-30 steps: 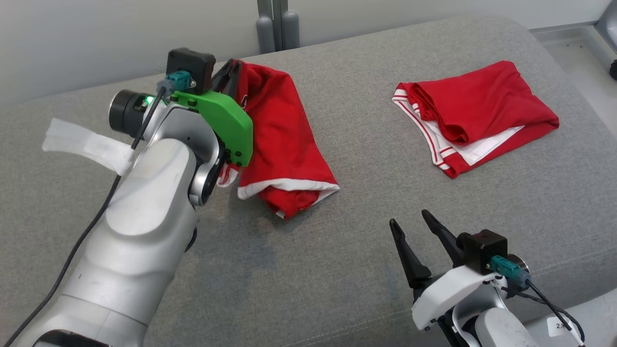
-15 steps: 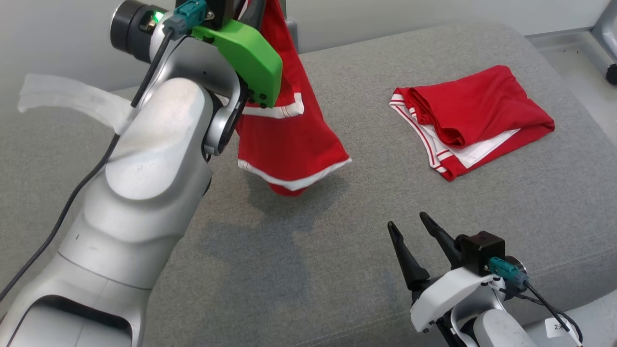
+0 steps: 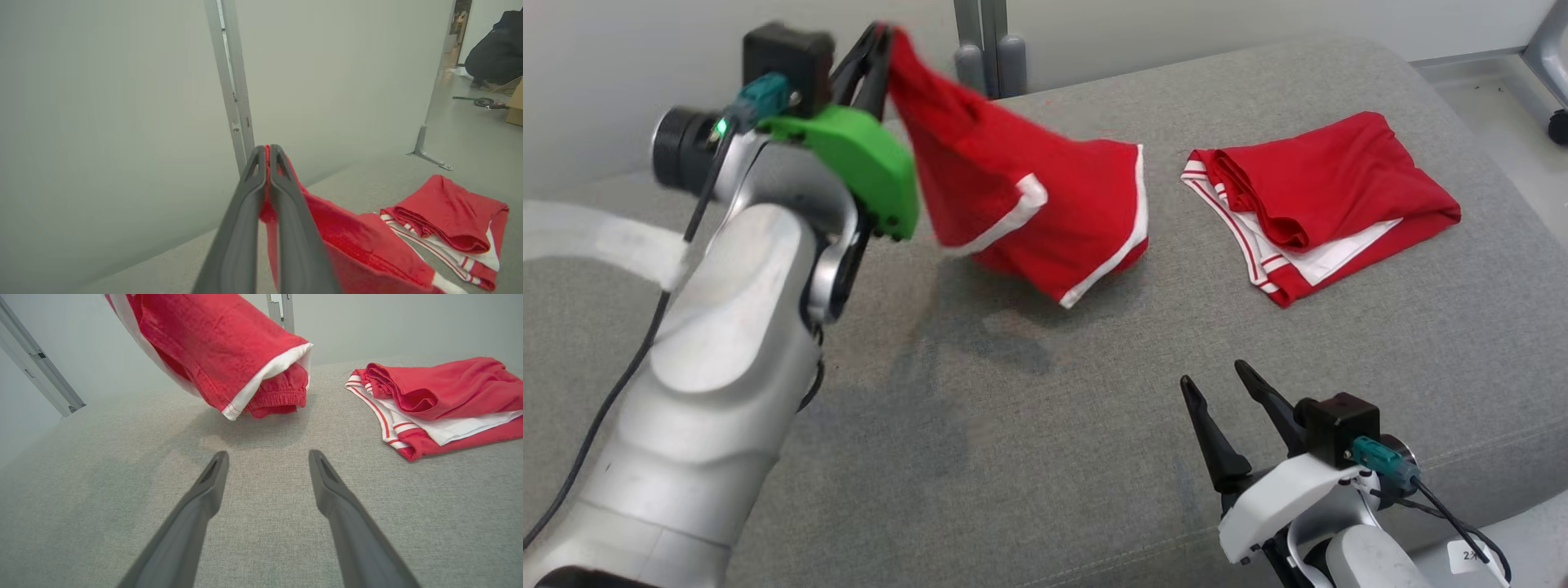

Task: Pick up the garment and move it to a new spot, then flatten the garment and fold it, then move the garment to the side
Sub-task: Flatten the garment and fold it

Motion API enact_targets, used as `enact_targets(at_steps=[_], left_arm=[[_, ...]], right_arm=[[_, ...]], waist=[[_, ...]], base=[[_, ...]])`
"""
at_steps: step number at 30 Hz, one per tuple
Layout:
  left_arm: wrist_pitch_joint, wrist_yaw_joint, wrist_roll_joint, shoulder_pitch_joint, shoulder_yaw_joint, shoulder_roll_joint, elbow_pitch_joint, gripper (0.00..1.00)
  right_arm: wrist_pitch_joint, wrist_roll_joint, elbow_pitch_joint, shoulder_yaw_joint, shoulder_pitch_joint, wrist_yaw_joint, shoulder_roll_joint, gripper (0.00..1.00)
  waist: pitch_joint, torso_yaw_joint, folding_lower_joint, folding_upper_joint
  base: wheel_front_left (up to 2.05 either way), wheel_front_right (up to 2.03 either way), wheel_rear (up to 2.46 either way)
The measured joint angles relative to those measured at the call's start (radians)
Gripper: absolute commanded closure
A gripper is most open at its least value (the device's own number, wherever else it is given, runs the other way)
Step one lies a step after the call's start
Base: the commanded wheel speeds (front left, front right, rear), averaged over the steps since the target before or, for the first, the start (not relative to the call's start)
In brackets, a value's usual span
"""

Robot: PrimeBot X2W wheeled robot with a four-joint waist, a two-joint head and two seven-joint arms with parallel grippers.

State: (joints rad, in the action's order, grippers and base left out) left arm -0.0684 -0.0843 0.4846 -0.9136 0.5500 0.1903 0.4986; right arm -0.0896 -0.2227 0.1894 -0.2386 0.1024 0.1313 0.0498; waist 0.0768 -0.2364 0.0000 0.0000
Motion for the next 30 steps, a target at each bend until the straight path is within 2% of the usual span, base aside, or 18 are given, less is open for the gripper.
enact_targets(at_steps=[6,11,12,13,14,15,21,25,30], left_arm=[[0.004,-0.041,0.027,0.172,-0.045,0.108,0.161,1.00],[0.033,-0.057,0.040,0.240,-0.057,0.136,0.251,1.00],[0.039,-0.057,0.040,0.248,-0.055,0.138,0.265,0.96],[0.049,-0.057,0.040,0.253,-0.053,0.140,0.278,0.48],[0.053,-0.057,0.040,0.255,-0.052,0.140,0.290,0.48],[0.053,-0.058,0.040,0.256,-0.050,0.140,0.304,0.00],[0.114,-0.069,0.040,0.260,-0.054,0.139,0.347,0.00],[0.163,-0.068,0.037,0.262,-0.049,0.131,0.320,0.00],[0.134,-0.016,0.020,0.276,0.035,0.041,0.226,0.00]], right_arm=[[0.004,0.008,-0.007,0.009,-0.006,0.000,0.000,0.00],[0.015,0.016,-0.019,0.009,-0.008,0.000,0.000,0.00],[0.018,0.018,-0.021,0.008,-0.008,0.000,0.000,0.00],[0.019,0.021,-0.023,0.008,-0.009,0.000,0.000,0.00],[0.021,0.023,-0.025,0.007,-0.010,0.000,0.000,0.00],[0.024,0.024,-0.026,0.006,-0.010,0.000,0.000,0.00],[0.030,0.024,-0.033,0.006,-0.012,0.000,0.000,0.00],[0.031,0.024,-0.036,0.009,-0.017,0.000,0.000,0.00],[0.032,0.025,-0.040,0.025,-0.029,0.000,0.000,0.00]], waist=[[0.001,0.005,0.0000,0.0000],[0.002,0.021,0.0000,0.0000],[0.002,0.025,0.0000,0.0000],[0.002,0.029,0.0000,0.0000],[0.001,0.032,0.0000,0.0000],[0.001,0.035,0.0000,0.0000],[-0.006,0.045,0.0000,0.0000],[-0.010,0.047,0.0000,0.0000],[-0.011,0.055,0.0000,0.0000]], base=[[0.00,0.00,0.00],[0.00,0.00,0.00],[0.00,0.00,0.00],[0.00,0.00,0.00],[0.00,0.00,0.00],[0.00,0.00,0.00],[0.00,0.00,0.00],[0.00,0.00,0.00],[0.00,0.00,0.00]])
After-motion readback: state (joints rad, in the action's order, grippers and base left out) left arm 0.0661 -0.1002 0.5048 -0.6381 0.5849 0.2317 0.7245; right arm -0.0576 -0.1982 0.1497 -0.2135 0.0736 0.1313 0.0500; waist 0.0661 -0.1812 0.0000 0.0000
